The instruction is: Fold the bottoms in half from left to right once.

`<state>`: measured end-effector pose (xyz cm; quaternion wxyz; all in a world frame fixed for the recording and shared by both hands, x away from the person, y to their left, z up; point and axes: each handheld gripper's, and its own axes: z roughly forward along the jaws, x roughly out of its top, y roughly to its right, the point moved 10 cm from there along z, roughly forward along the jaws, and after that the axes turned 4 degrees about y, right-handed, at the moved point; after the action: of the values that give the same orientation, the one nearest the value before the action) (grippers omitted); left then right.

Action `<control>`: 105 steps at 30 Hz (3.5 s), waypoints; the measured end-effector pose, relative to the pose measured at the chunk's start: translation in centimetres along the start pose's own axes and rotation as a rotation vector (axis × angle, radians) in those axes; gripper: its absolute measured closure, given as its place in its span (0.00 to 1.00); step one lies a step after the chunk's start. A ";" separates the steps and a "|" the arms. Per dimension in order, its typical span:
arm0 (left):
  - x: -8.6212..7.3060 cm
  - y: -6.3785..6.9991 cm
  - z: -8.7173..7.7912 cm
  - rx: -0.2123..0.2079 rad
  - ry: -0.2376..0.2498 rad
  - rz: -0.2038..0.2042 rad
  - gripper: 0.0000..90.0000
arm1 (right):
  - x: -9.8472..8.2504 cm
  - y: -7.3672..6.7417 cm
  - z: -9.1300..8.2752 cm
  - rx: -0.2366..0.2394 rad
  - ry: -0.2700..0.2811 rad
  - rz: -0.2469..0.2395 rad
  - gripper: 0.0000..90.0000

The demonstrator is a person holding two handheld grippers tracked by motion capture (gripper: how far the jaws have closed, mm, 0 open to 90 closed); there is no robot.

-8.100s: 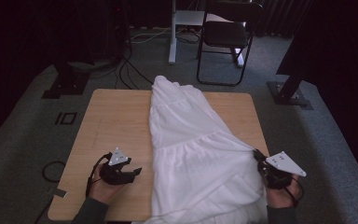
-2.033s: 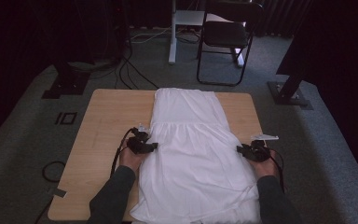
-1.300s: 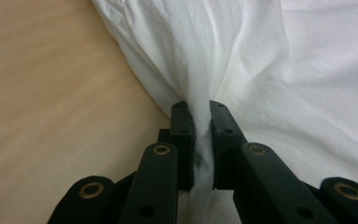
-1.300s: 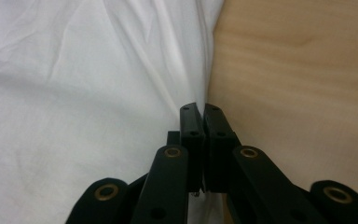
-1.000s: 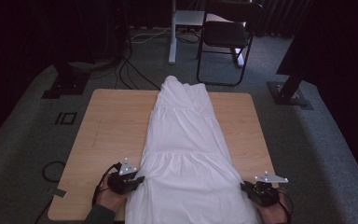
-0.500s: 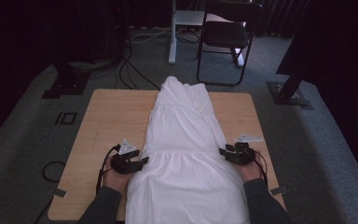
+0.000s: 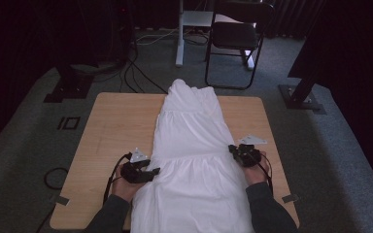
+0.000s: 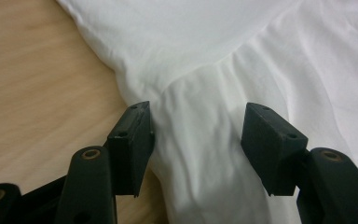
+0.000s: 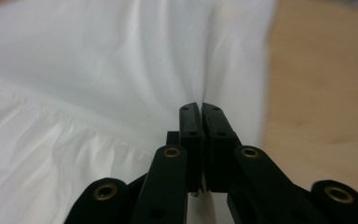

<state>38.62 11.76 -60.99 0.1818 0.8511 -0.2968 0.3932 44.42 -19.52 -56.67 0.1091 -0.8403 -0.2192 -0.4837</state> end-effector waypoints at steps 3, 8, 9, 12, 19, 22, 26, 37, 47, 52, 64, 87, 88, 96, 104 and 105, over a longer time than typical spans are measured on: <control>-0.3 0.6 0.3 -0.013 -0.014 0.007 0.48 | 0.8 1.2 -1.4 -0.081 0.044 -0.026 0.97; -0.4 0.9 0.4 -0.017 -0.017 0.010 0.46 | -2.9 2.9 0.7 -0.115 -0.071 0.007 0.97; 0.5 0.5 0.1 -0.001 0.011 0.002 0.44 | -4.7 3.2 1.9 -0.096 -0.112 0.051 0.97; 2.4 -0.3 0.0 0.021 0.038 -0.001 0.43 | -5.5 3.1 2.4 -0.091 -0.144 0.064 0.97; 6.9 -2.2 3.4 0.068 0.039 -0.026 0.42 | -5.6 3.2 2.4 -0.082 -0.142 0.077 0.97; 7.9 -3.5 4.6 0.079 0.038 -0.077 0.42 | -5.6 3.2 2.4 -0.072 -0.133 0.094 0.97; 6.6 -4.3 7.2 0.078 -0.071 -0.092 0.45 | -5.6 3.3 2.4 -0.061 -0.126 0.107 0.97; 2.5 -2.1 4.2 -0.002 -0.051 -0.039 0.94 | -6.7 1.3 0.6 -0.021 -0.133 0.048 0.97; -2.3 1.6 -0.7 -0.049 -0.037 0.001 0.89 | -10.5 -3.6 -5.5 0.113 -0.155 0.061 0.96; -2.1 1.6 -0.5 -0.040 -0.049 0.020 0.85 | -10.3 -4.2 -6.3 0.098 -0.146 0.026 0.70; -2.0 1.4 -0.2 -0.048 -0.020 0.016 0.82 | -0.5 -0.9 3.2 0.149 -0.058 0.052 0.63; -2.1 1.8 -0.2 -0.011 -0.024 0.035 0.75 | 4.1 1.4 2.8 -0.043 0.069 0.048 1.00; -2.1 2.0 -0.2 -0.015 -0.025 0.043 0.75 | 3.5 1.8 2.6 -0.049 0.060 0.064 1.00; -2.2 2.5 -0.3 -0.043 -0.041 0.061 0.80 | -3.1 1.9 5.8 -0.010 -0.125 0.131 1.00; 1.4 0.0 -2.5 0.002 0.037 0.054 0.55 | -3.3 1.4 5.9 0.005 -0.150 0.081 0.99; 2.5 -0.4 -2.6 0.011 0.053 0.054 0.54 | -3.2 1.4 5.9 0.007 -0.148 0.088 0.99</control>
<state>38.72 12.59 -57.45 0.1741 0.8330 -0.3126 0.4221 48.20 -19.27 -62.42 0.1168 -0.8822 -0.1911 -0.4141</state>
